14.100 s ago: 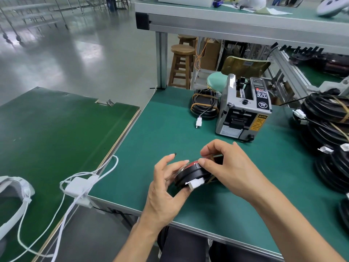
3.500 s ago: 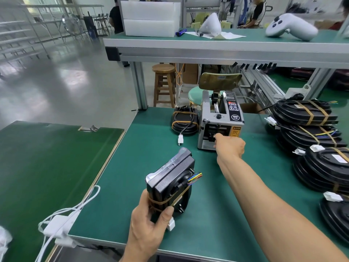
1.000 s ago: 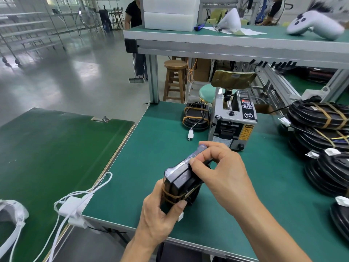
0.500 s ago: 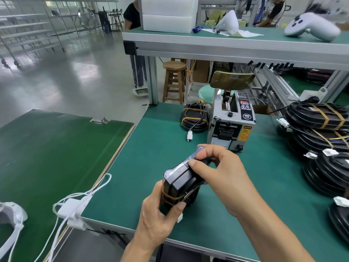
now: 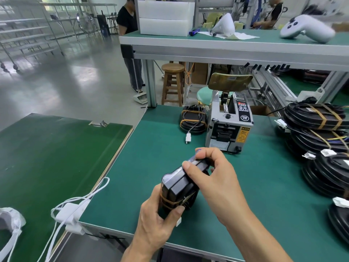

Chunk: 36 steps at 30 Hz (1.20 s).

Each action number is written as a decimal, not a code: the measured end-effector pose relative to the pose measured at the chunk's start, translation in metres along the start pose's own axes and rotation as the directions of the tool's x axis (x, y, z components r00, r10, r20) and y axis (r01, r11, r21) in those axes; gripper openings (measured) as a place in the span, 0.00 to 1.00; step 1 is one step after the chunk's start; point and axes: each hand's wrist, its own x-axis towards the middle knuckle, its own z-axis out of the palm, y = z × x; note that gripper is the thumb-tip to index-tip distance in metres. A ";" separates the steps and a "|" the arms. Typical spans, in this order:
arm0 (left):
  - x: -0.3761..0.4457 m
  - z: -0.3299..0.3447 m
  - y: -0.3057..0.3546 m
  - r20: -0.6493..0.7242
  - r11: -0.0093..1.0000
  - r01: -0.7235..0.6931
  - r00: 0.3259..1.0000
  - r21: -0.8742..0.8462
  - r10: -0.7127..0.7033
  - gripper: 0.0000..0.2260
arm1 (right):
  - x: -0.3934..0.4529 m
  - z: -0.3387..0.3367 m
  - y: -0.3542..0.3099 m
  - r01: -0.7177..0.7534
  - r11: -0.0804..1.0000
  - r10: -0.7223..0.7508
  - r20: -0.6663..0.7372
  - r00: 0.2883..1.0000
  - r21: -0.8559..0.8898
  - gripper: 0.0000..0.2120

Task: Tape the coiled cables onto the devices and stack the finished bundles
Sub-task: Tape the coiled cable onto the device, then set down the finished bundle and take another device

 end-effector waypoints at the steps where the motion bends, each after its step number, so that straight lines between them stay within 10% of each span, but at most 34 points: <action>1: 0.000 0.000 -0.001 -0.001 1.000 0.003 1.000 0.001 -0.003 0.23 | -0.001 -0.001 0.000 0.010 1.000 -0.010 0.007 1.000 -0.029 0.17; 8: 0.001 0.000 -0.005 -0.007 0.999 0.039 0.999 0.021 -0.039 0.25 | 0.003 -0.009 0.002 0.024 0.997 -0.020 0.056 0.998 -0.079 0.18; 11: 0.001 0.001 -0.007 -0.010 0.998 0.053 0.999 0.018 -0.053 0.26 | 0.011 -0.010 0.008 -0.014 0.994 0.016 -0.018 1.000 0.105 0.10; 15: 0.005 0.002 -0.011 -0.050 0.992 0.110 0.992 -0.059 -0.113 0.27 | 0.015 -0.026 0.033 -0.116 0.932 0.116 0.021 0.993 0.345 0.23; 23: 0.021 -0.001 -0.015 -0.213 0.939 0.313 0.917 -0.140 -0.337 0.15 | -0.008 -0.071 0.129 -0.007 0.938 -0.073 -0.216 0.974 -0.346 0.09; 36: 0.235 -0.011 -0.028 -0.157 0.599 0.556 0.644 -0.576 -0.749 0.17 | 0.001 -0.067 0.144 0.143 0.876 -0.243 -0.166 0.956 -0.462 0.17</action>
